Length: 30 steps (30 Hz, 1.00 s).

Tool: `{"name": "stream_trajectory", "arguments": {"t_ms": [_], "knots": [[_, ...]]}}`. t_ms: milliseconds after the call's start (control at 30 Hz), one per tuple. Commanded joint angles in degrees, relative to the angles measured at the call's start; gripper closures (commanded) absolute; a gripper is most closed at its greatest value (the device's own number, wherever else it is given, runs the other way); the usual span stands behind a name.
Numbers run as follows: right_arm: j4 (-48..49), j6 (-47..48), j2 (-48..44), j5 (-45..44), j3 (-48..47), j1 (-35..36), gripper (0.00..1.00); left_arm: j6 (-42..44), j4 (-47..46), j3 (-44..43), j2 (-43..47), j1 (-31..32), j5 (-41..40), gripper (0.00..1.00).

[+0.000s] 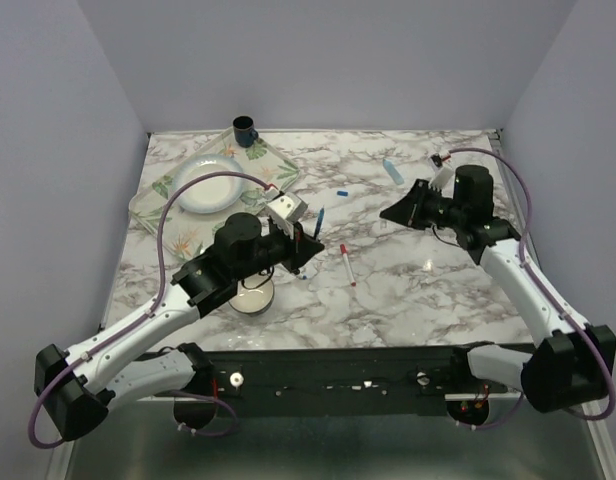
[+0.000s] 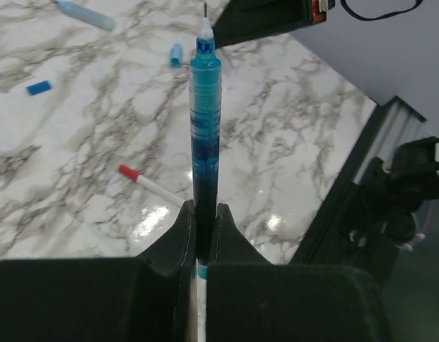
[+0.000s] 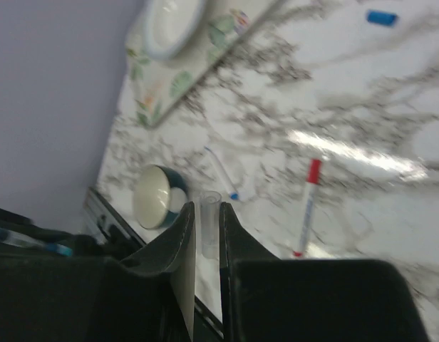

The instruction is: Insert the pens into the pen caps

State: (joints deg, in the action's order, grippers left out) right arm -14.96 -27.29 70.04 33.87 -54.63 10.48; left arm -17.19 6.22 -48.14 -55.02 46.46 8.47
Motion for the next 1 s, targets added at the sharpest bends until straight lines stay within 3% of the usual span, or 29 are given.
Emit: {"name": "stream_trajectory", "arguments": {"t_ms": [0, 100, 367, 967], "knots": [[18.11, -20.5, -7.18, -1.51, 1.8, 4.71, 0.99, -6.53, -9.2, 1.64, -1.75, -0.05, 16.57, 1.0], [26.72, -28.51, -9.39, -5.64, 5.67, 7.87, 0.99, -7.95, -10.53, 1.74, -2.45, -0.05, 19.12, 1.0], [36.49, -32.39, -8.96, -10.4, 5.06, 14.21, 0.99, -9.09, -11.58, 1.47, -4.39, -0.05, 23.0, 1.0], [32.37, -27.38, -12.73, -10.84, 3.92, 20.72, 0.99, -8.83, -10.09, 0.85, -4.48, -0.05, 22.12, 1.0]]}}
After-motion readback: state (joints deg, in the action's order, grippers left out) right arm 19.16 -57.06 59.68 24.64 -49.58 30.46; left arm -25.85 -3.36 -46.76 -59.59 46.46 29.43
